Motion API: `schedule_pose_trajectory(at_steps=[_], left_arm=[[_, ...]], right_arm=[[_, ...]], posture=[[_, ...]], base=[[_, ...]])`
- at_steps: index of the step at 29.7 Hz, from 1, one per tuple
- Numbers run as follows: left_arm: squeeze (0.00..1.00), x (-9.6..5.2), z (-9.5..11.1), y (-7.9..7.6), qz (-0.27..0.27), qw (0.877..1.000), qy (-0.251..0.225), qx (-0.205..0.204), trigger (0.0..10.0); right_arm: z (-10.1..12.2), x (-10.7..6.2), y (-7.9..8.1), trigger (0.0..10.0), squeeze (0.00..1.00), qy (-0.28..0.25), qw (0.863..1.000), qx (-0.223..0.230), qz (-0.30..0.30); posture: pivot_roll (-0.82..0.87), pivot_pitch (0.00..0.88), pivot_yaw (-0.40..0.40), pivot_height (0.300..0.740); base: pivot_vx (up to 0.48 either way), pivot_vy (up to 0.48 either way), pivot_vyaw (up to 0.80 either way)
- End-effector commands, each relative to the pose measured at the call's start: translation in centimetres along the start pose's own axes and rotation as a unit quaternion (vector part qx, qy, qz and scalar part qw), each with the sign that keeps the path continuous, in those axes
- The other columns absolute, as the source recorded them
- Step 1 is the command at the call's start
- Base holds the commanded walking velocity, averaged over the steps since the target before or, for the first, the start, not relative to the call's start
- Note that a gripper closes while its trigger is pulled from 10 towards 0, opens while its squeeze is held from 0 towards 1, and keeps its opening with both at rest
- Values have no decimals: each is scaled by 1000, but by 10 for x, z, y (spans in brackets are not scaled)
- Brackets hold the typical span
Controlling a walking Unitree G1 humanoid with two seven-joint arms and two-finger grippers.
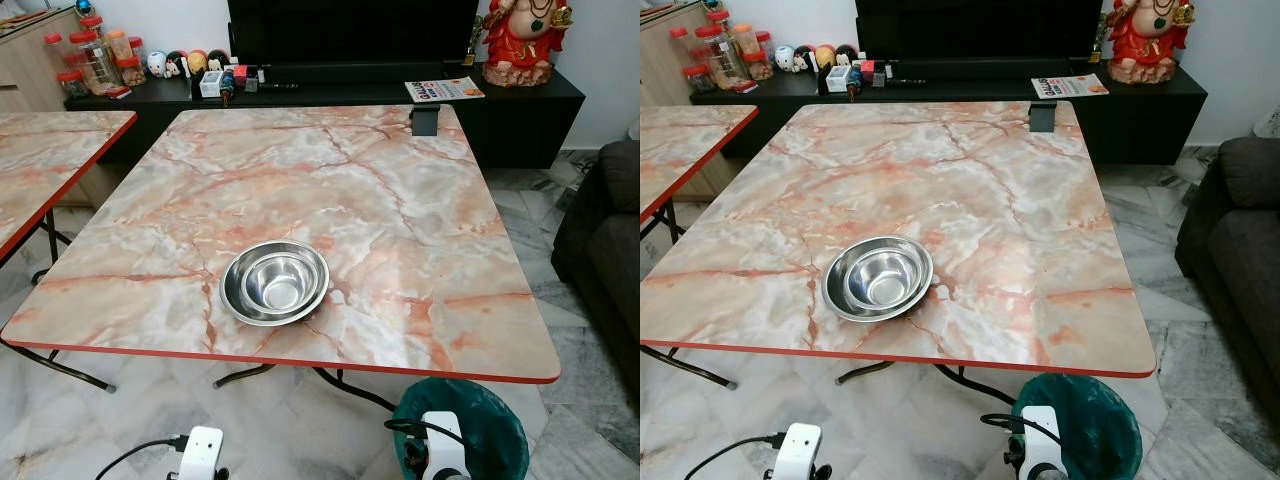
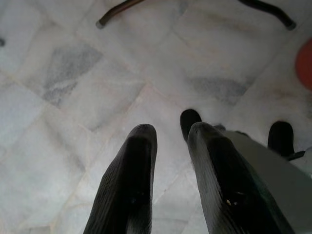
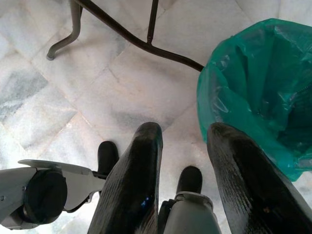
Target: Setting the table
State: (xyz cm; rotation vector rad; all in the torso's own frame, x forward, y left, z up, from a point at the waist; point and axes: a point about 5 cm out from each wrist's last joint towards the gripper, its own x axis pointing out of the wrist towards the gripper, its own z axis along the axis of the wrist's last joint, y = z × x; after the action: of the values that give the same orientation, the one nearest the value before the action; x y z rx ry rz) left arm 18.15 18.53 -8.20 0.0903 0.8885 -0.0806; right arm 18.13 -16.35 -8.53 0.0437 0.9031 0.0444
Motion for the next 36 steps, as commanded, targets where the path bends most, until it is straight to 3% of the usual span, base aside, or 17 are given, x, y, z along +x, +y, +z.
schedule_pose_trajectory(at_steps=[1, 15, 36], left_arm=[[0, -1, -6, 2, 5, 1000, 17, 3, 10000], [0, -4, -13, 11, 22, 999, 32, 8, 10000], [0, -2, -7, 16, 28, 999, 28, 11, 10000]], right_arm=[[3, 1, -1, 10000, 0, -1, 1000, 4, -3], [4, 0, -11, 10000, 0, -1, 1000, 22, -22], [-2, -1, -9, 10000, 0, 6, 999, 36, -25]], posture=[[21, 2, 60, 740], [20, 0, 61, 740], [30, 0, 63, 740]], base=[[0, 315, 0], [0, 346, 0], [0, 427, 0]])
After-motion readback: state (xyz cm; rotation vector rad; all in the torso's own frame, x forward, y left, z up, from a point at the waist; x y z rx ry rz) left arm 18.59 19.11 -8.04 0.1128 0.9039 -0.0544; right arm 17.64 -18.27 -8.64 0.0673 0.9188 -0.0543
